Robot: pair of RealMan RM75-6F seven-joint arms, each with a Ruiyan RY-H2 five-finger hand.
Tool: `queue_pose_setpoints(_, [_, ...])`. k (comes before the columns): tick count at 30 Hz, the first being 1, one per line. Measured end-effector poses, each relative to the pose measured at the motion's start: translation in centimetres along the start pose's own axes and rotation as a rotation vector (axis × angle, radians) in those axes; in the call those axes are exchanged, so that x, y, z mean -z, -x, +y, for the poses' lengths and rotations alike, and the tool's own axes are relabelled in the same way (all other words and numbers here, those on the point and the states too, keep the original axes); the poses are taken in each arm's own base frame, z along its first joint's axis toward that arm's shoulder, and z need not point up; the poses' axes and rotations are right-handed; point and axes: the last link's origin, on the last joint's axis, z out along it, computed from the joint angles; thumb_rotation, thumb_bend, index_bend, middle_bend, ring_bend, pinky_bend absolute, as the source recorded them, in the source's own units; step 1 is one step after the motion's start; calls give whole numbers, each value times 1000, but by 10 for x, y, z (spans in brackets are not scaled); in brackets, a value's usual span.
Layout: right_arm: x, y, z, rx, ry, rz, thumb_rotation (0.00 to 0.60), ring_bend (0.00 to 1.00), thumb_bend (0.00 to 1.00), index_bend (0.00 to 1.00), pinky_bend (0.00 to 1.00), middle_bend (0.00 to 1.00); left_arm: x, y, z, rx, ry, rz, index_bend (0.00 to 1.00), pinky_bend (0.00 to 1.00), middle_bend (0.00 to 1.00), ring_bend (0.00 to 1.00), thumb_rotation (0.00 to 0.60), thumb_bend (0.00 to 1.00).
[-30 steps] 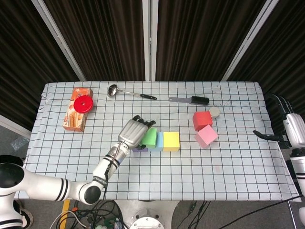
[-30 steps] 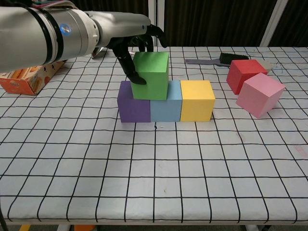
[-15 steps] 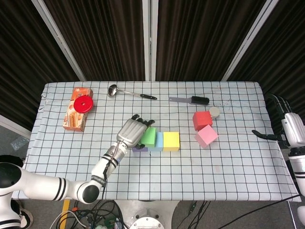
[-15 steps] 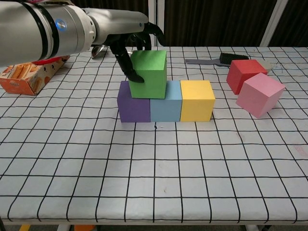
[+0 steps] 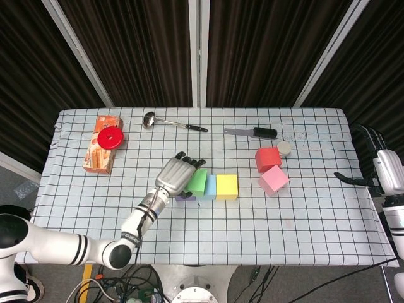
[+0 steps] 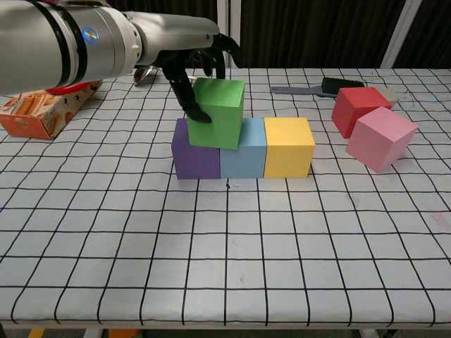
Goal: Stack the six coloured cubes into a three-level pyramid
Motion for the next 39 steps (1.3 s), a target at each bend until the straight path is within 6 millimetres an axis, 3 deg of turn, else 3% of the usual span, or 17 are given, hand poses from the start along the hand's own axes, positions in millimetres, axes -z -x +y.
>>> queue_pose_setpoints(8, [0,0,-1,-5,-5,-2,600,0,0,0,0,90,2,-5,-2,17,-6,10,153,146,238,199,600,131])
queue_pose_setpoints(14, [-1,1,-5,-7,-15,-14,600,0,0,0,0,90,17,-19,-20,35,-46,33,150,127,237,174,600,132])
queue_pose_setpoints(20, [-11,8,-23,19,-46,-87,600,0,0,0,0,90,53,-35,-77,82,-189,69,149,110,220,142,600,132])
queue_pose_setpoints(25, [-24,34,-55,-6,-75,-193,600,0,0,0,0,96,99,-37,-135,148,-342,104,150,110,220,142,600,132])
queue_pose_setpoints(30, [-33,68,-84,-61,-82,-308,600,0,0,0,0,109,139,-22,-174,159,-422,141,150,111,206,130,600,132])
queue_pose_setpoints(39, [-45,122,-130,-74,-94,-429,600,0,0,0,0,121,190,9,-235,181,-483,238,155,110,192,102,600,131])
